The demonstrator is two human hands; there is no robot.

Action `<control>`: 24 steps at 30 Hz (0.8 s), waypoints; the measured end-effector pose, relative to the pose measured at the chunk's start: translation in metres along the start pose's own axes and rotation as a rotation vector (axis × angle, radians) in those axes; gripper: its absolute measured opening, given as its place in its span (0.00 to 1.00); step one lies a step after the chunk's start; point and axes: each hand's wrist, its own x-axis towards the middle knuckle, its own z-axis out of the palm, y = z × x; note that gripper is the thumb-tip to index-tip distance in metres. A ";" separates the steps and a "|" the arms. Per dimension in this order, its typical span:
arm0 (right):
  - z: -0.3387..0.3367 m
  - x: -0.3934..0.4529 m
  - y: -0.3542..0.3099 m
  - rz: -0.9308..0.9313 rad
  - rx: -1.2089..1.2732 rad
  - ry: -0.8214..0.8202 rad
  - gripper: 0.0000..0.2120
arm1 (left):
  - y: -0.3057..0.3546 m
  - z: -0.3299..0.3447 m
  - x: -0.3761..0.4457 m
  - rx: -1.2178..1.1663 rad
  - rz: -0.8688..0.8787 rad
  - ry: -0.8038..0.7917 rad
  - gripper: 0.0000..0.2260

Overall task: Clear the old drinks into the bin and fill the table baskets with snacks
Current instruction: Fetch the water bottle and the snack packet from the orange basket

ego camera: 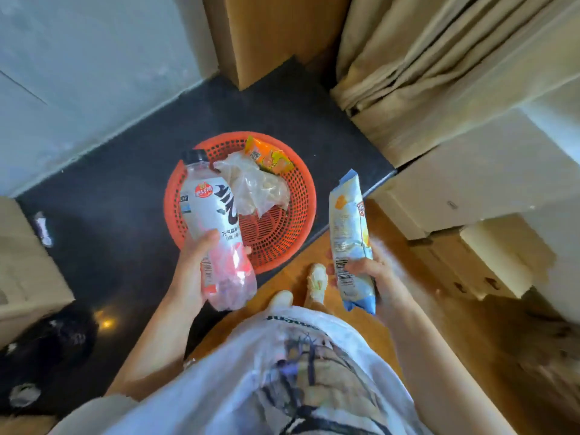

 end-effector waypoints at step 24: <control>-0.062 -0.368 0.343 -0.452 0.833 1.110 0.21 | -0.210 0.133 -0.242 0.859 -0.454 -1.174 0.24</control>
